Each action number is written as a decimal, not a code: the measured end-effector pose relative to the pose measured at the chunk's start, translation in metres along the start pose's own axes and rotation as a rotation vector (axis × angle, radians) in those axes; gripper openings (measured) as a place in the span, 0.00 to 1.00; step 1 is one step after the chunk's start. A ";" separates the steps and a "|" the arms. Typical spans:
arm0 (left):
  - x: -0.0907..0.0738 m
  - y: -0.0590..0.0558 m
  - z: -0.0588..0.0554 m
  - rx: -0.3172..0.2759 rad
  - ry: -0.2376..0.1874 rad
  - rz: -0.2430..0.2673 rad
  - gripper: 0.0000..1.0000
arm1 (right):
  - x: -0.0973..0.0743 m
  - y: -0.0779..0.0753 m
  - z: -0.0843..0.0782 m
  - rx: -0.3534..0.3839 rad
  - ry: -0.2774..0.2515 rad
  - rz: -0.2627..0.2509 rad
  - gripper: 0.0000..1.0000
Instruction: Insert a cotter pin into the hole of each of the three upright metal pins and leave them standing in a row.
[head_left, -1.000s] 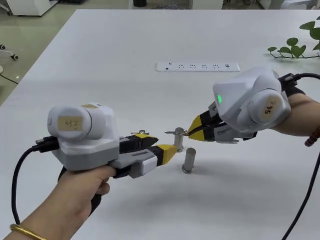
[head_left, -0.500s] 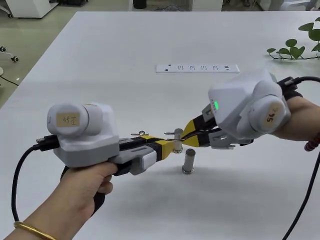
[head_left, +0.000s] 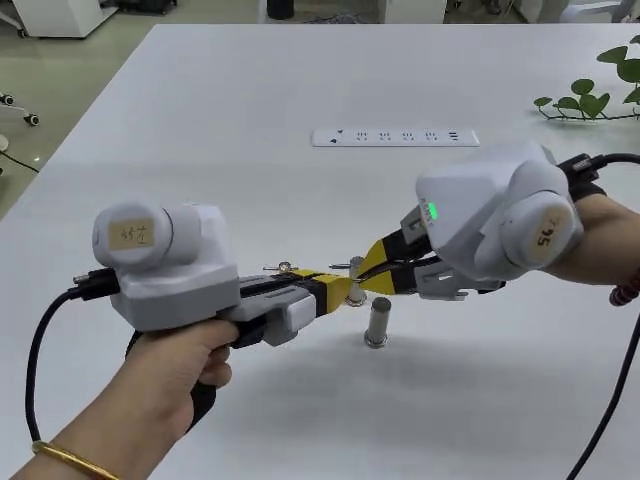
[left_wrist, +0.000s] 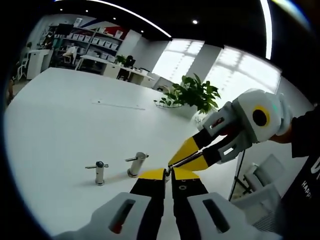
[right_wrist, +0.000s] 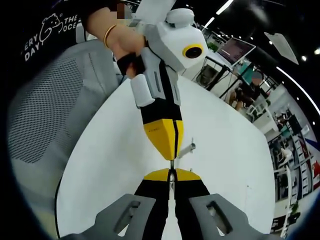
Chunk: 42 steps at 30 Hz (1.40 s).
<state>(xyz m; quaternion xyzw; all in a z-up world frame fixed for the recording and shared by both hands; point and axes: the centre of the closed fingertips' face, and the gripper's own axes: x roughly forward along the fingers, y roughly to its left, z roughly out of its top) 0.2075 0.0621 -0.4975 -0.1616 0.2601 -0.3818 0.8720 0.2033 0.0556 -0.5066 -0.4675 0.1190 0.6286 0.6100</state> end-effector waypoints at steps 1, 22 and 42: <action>0.000 0.000 0.000 -0.007 -0.003 0.001 0.01 | 0.000 0.001 0.000 -0.001 0.001 0.001 0.00; -0.003 -0.005 0.003 0.075 -0.018 -0.016 0.00 | 0.000 0.001 0.003 0.149 -0.046 0.006 0.00; -0.020 -0.010 -0.002 0.229 -0.026 -0.088 0.00 | -0.009 0.012 -0.002 0.671 -0.231 0.095 0.10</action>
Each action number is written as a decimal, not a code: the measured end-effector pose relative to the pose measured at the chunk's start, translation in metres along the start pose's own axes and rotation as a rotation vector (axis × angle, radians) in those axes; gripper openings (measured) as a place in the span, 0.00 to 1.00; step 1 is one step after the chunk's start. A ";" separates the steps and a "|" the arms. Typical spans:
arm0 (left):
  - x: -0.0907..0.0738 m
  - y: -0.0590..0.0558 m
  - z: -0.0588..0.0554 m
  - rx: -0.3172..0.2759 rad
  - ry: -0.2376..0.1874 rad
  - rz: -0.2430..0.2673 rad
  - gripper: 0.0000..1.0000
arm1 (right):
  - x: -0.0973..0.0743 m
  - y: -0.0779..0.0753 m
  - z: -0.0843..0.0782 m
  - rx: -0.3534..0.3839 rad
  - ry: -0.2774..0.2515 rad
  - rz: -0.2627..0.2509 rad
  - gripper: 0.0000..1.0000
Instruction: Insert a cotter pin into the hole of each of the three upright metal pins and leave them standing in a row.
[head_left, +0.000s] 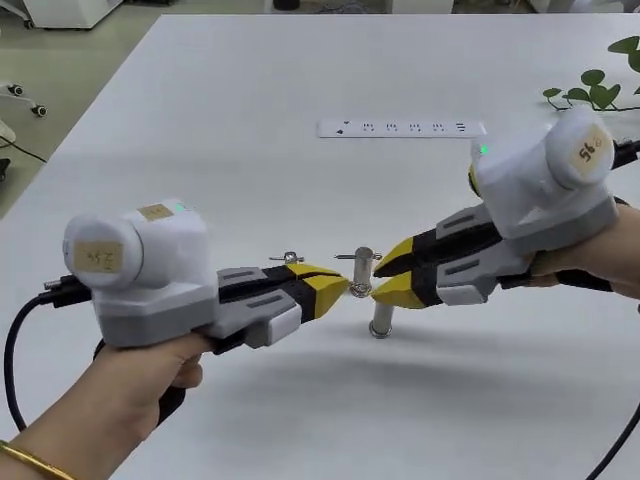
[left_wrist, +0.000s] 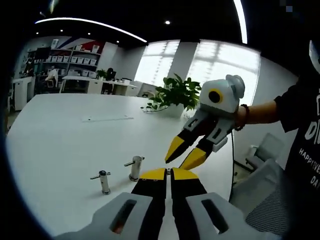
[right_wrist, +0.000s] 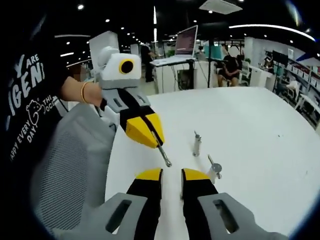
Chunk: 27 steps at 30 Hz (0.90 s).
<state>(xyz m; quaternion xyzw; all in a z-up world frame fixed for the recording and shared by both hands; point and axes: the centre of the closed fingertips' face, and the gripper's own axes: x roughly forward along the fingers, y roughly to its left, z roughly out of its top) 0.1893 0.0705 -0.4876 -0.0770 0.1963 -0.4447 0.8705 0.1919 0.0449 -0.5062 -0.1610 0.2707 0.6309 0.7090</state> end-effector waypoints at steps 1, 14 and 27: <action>0.000 0.000 0.000 0.003 -0.001 -0.002 0.00 | 0.000 -0.001 0.000 0.015 -0.006 0.003 0.11; -0.009 -0.021 -0.002 0.036 -0.038 -0.124 0.00 | 0.001 0.030 0.000 0.160 -0.106 0.159 0.14; -0.008 -0.034 -0.004 0.011 -0.050 -0.196 0.00 | 0.001 0.047 0.001 0.140 -0.114 0.229 0.06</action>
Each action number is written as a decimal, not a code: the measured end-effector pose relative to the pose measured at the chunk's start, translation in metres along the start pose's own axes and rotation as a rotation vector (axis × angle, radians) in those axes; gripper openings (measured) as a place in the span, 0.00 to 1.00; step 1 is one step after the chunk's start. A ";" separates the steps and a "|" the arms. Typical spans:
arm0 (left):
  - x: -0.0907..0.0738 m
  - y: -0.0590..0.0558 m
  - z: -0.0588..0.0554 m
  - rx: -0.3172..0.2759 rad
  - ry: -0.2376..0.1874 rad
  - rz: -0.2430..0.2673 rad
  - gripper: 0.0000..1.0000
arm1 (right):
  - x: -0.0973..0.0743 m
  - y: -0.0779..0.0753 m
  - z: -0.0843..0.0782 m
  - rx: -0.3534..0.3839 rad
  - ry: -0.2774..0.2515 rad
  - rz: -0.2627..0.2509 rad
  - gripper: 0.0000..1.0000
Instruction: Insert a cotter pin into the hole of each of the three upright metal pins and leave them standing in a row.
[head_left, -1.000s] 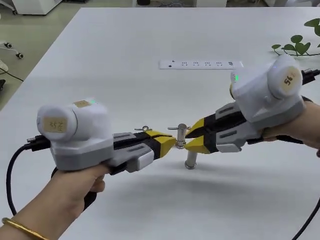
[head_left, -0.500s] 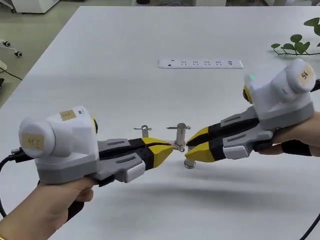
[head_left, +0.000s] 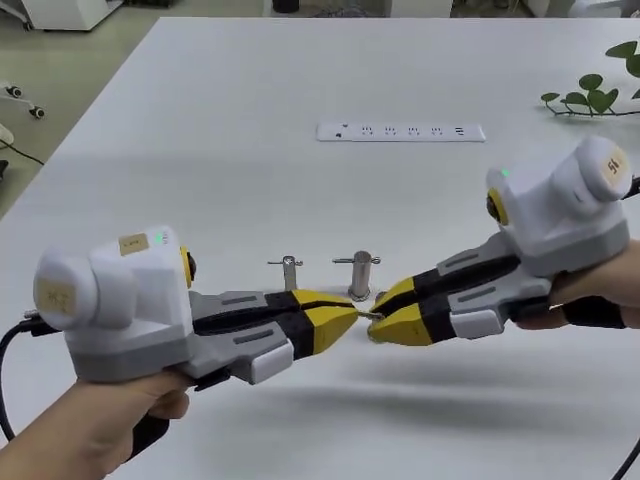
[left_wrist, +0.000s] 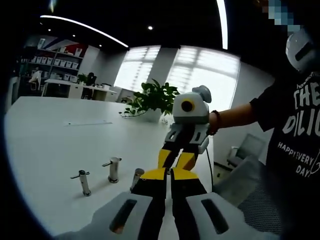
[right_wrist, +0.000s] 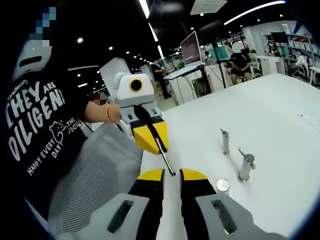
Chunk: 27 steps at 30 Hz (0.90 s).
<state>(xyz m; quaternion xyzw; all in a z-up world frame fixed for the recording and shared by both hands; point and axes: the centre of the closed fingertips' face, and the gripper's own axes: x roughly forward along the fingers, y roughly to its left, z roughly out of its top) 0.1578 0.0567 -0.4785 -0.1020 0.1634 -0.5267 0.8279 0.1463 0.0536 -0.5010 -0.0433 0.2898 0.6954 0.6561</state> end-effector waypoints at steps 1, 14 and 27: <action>0.000 0.000 0.000 -0.002 -0.003 -0.003 0.00 | 0.000 0.001 0.000 -0.001 0.001 0.003 0.05; 0.002 -0.009 -0.004 -0.015 0.013 -0.047 0.00 | 0.000 0.008 -0.005 -0.151 0.066 0.022 0.00; 0.005 -0.003 -0.018 0.027 0.074 -0.002 0.03 | 0.003 0.003 -0.021 -0.277 0.202 -0.029 0.00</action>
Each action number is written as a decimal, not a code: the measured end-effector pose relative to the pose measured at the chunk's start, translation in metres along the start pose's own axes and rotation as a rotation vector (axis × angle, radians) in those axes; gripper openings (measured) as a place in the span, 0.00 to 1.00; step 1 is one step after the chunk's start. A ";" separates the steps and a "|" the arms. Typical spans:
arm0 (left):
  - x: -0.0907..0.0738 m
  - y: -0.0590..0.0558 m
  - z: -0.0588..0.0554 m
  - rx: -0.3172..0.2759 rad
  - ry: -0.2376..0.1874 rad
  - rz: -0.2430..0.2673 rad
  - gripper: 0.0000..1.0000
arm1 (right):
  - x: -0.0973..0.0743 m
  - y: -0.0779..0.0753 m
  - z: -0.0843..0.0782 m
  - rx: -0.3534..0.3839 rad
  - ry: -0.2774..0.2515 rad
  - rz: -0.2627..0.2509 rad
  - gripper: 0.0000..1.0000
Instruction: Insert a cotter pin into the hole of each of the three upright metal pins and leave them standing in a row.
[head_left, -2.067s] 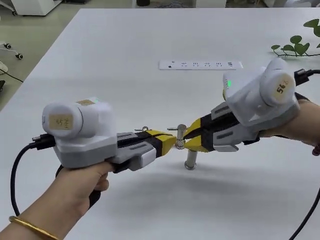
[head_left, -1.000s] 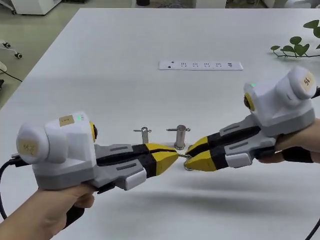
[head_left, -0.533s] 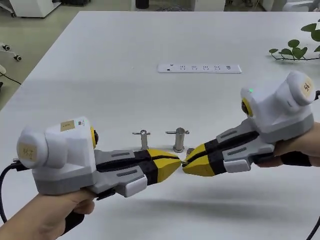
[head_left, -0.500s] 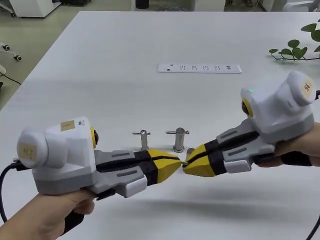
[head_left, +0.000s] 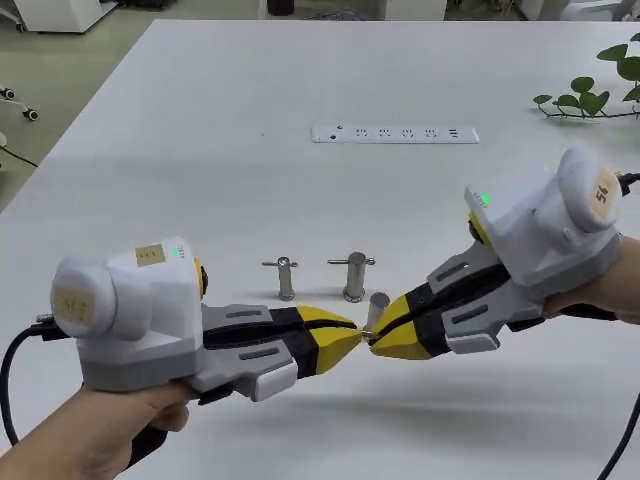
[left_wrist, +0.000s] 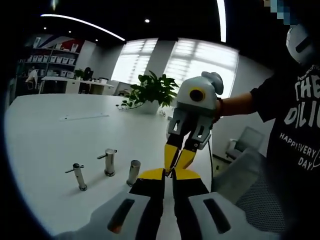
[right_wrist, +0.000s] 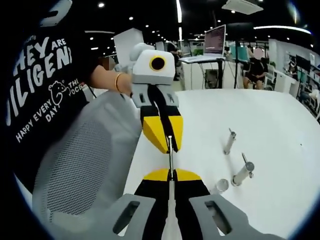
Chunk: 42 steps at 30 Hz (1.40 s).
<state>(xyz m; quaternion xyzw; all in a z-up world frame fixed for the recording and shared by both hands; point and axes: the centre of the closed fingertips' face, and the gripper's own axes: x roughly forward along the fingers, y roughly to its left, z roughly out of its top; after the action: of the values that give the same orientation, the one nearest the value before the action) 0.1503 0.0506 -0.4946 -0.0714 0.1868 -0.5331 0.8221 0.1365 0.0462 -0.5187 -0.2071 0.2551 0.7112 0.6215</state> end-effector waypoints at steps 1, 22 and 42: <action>0.000 0.000 -0.001 0.006 0.008 0.002 0.03 | -0.001 -0.001 -0.003 -0.015 0.020 -0.007 0.00; 0.016 0.026 -0.011 0.073 0.048 0.147 0.21 | -0.027 -0.036 -0.050 -0.057 0.216 -0.151 0.00; 0.052 0.059 -0.031 0.123 0.141 0.291 0.22 | -0.031 -0.071 -0.087 -0.075 0.314 -0.211 0.00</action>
<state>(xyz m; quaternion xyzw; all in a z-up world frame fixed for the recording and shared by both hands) 0.2078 0.0307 -0.5535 0.0446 0.2194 -0.4224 0.8783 0.2094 -0.0248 -0.5754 -0.3641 0.2992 0.6100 0.6370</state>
